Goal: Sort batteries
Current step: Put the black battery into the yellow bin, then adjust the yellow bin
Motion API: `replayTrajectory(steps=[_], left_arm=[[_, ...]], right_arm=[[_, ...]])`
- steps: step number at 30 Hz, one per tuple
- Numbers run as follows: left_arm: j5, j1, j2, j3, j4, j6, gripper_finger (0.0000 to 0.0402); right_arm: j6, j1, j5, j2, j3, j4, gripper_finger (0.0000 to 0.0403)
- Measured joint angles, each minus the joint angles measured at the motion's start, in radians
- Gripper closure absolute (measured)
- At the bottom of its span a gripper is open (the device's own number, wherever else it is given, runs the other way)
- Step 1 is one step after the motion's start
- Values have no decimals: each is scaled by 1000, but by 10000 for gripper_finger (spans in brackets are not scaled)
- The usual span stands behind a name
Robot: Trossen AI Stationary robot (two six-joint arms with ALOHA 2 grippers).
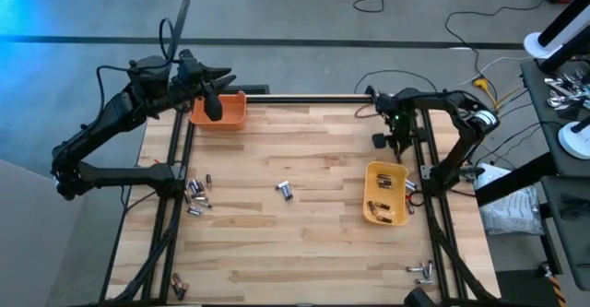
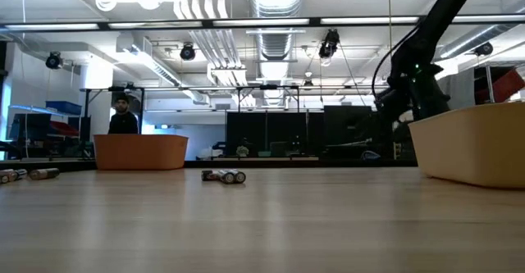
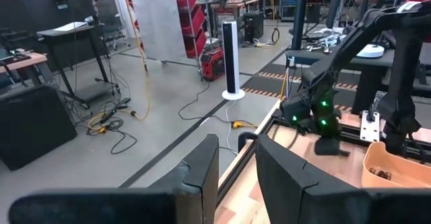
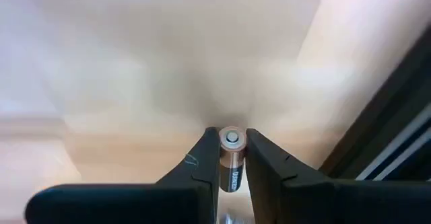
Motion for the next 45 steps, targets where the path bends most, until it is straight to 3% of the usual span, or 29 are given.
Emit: replayTrajectory(steps=[9, 14, 19, 26, 31, 34, 40, 45], left_arm=[[14, 0, -14, 5, -2, -27, 322], [14, 0, -39, 5, -1, -30, 322], [14, 0, -65, 5, 24, -31, 322], [80, -1, -66, 5, 58, -85, 322], [91, 0, -49, 15, 52, -143, 322], [167, -2, -42, 48, 52, -188, 322], [195, -59, -38, 100, 57, -284, 322], [156, -186, -36, 99, 60, -317, 322]], right_arm=[[13, 8, 19, -136, 78, -26, 363], [34, 91, 21, -227, 117, -55, 363], [103, 268, 25, -338, 171, -108, 363], [192, 644, 12, -449, 120, -114, 363], [184, 872, 13, -442, 28, -98, 361], [184, 947, 39, -415, -7, -66, 353], [116, 1001, 60, -359, -48, 7, 327], [49, 999, 99, -332, -40, -1, 276]])
